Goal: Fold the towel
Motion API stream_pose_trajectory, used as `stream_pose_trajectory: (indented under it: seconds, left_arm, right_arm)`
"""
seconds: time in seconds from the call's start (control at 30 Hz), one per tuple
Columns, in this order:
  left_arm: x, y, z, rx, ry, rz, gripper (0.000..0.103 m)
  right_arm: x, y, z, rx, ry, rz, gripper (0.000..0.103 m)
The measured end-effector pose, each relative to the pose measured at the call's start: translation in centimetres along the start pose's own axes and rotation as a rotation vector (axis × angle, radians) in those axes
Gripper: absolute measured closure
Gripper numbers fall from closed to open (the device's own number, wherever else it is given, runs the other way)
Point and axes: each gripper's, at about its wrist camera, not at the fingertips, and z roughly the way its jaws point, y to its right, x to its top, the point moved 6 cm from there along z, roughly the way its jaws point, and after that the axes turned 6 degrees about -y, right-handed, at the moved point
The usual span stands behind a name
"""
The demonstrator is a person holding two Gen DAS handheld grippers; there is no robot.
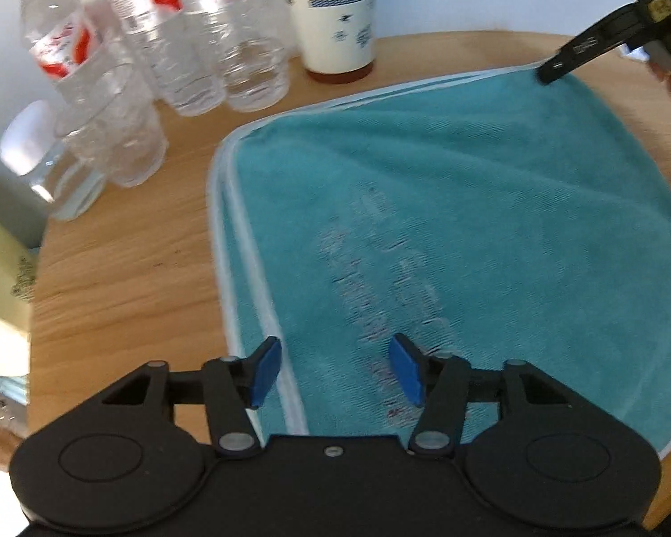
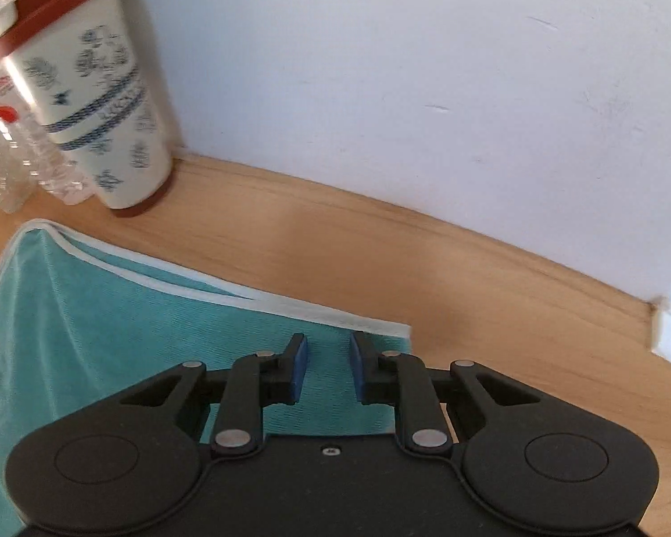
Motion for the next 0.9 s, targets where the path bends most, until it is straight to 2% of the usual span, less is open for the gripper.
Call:
stream_pose_trajectory:
  seconds: [0.07, 0.23, 0.3, 0.4, 0.47, 0.57, 0.63, 0.7, 0.73, 0.77, 0.83, 0.9]
  left_arm:
    - [-0.5, -0.3, -0.1, 0.037, -0.005, -0.014, 0.045]
    - [-0.4, -1.1, -0.2, 0.037, -0.027, -0.043, 0.04]
    - [-0.1, -1.6, -0.2, 0.038, -0.033, -0.058, 0.04]
    - [-0.3, -2.6, -0.5, 0.035, -0.036, -0.114, 0.04]
    - [-0.9, -3.0, -0.6, -0.007, -0.037, -0.142, 0.04]
    - [-1.4, -3.0, -0.3, 0.007, -0.044, -0.126, 0.038]
    - [-1.3, -3.3, -0.2, 0.005, -0.039, -0.13, 0.035]
    - [-1.4, -3.5, -0.4, 0.011, -0.045, -0.138, 0.033]
    - [-1.5, -3.9, -0.6, 0.02, -0.057, -0.163, 0.035]
    - [-1.5, -4.4, -0.8, 0.013, -0.061, -0.185, 0.036]
    - [-2.0, -5.4, -2.2, -0.087, -0.04, -0.288, 0.037]
    - [-3.1, -5.7, -3.6, -0.156, -0.025, -0.351, 0.037]
  right_arm:
    - [0.0, 1.3, 0.2, 0.0, -0.001, 0.031, 0.081]
    - [0.1, 0.9, 0.3, -0.027, -0.002, -0.012, 0.081]
    - [0.6, 0.4, -0.7, -0.029, 0.044, -0.017, 0.077]
    - [0.2, -0.5, -1.9, 0.021, 0.037, -0.038, 0.075]
    - [-0.2, -1.7, -1.6, 0.072, -0.002, -0.071, 0.075]
    - [-1.3, -3.2, 0.2, 0.057, -0.07, -0.141, 0.075]
    - [-1.6, -3.6, 0.2, 0.045, -0.041, -0.138, 0.072]
    - [-1.7, -3.8, -0.2, 0.016, -0.035, -0.136, 0.058]
    - [-1.5, -3.7, 0.0, 0.007, -0.041, -0.137, 0.058]
    - [-1.5, -3.7, -0.3, -0.001, -0.05, -0.151, 0.059]
    - [-1.4, -4.3, -1.2, -0.009, -0.04, -0.182, 0.059]
    - [-1.8, -4.9, -2.3, 0.017, -0.017, -0.205, 0.057]
